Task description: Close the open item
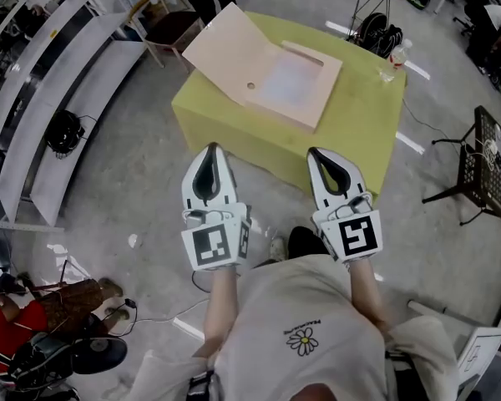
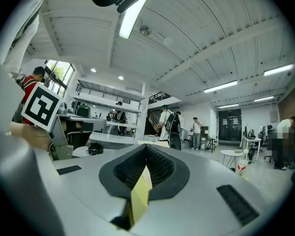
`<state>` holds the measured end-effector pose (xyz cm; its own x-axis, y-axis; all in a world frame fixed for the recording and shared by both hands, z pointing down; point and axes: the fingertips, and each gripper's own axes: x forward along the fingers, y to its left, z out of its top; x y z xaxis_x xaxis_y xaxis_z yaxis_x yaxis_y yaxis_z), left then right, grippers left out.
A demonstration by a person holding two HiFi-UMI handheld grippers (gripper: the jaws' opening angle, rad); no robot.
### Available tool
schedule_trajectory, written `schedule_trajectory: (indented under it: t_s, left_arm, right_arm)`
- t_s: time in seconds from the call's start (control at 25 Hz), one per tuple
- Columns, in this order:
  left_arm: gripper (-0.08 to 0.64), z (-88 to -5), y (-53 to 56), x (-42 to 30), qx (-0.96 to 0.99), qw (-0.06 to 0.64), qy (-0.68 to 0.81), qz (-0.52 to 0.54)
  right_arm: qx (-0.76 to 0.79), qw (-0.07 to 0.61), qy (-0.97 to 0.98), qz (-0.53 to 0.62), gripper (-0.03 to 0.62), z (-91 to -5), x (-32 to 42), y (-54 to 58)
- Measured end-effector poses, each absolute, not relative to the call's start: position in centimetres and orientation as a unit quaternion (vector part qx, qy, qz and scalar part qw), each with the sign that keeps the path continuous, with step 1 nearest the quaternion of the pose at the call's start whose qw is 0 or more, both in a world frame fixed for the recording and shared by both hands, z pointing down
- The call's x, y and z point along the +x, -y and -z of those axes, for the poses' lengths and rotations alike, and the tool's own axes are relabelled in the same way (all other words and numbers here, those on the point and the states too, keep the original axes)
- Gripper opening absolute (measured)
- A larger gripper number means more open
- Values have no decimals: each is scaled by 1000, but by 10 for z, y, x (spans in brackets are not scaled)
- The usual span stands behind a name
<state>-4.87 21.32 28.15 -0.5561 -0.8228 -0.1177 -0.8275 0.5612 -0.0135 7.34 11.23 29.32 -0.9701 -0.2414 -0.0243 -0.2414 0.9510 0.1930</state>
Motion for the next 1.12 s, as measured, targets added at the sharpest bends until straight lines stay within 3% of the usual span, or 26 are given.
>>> schedule_trajectory:
  t_s: [0.44,0.68,1.12]
  left_arm:
    - [14,-298,-212,-70,-460,35,-887,-25]
    - [14,-299,-193,-95,-435,43,-899,-6]
    - [14,-256,-86,-182,-409,119,-904,22]
  right_arm:
    - [-129,-37,-989,-63,12,-313,60,-103]
    - [-96,-21,-994,-44,12,-320,16,-73]
    - [-93,-17,-995,-30,12,-317,-65,45]
